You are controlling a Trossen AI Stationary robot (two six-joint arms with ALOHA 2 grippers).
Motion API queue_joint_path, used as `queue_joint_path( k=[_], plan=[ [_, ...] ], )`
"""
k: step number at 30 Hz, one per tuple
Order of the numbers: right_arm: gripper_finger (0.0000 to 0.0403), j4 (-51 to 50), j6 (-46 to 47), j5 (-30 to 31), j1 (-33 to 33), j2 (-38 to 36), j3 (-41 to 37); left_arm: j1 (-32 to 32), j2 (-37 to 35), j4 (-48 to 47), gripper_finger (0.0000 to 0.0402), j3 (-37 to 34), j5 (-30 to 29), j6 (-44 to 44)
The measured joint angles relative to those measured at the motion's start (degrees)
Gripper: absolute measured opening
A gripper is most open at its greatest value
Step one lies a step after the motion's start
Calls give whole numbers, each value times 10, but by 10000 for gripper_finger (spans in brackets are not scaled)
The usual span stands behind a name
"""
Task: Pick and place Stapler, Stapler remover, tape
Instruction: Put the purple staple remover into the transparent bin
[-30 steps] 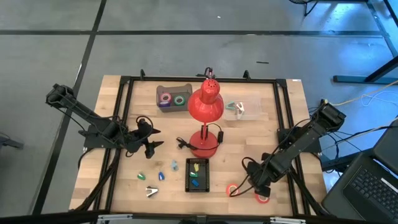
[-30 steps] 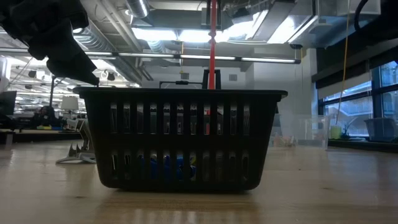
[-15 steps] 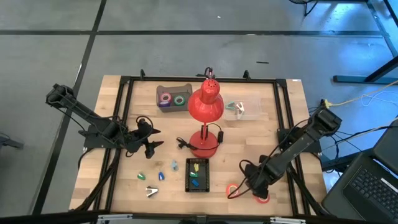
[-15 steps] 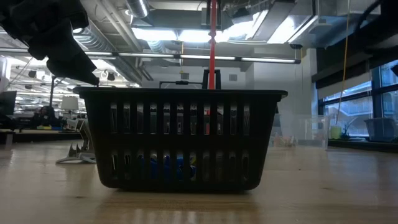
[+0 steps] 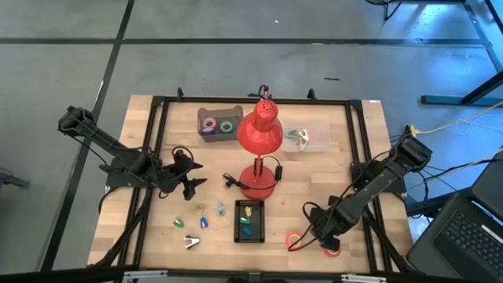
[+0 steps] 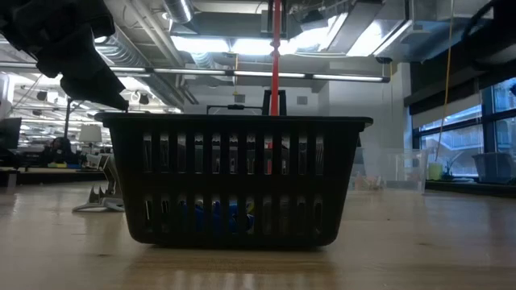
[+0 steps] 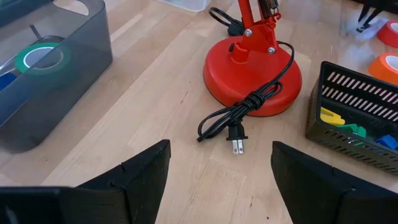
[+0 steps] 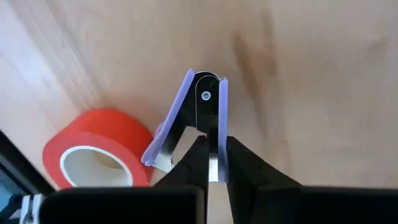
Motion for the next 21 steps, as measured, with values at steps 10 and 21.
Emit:
queue_joint_path(
  k=[10,21],
  plan=[
    [26,-156,29,212,-93,-91,18,0,0,0,267,0,-6,0],
    [26,-172,-271,293,-374,-183,18,0,0,0,267,0,-6,0]
  ],
)
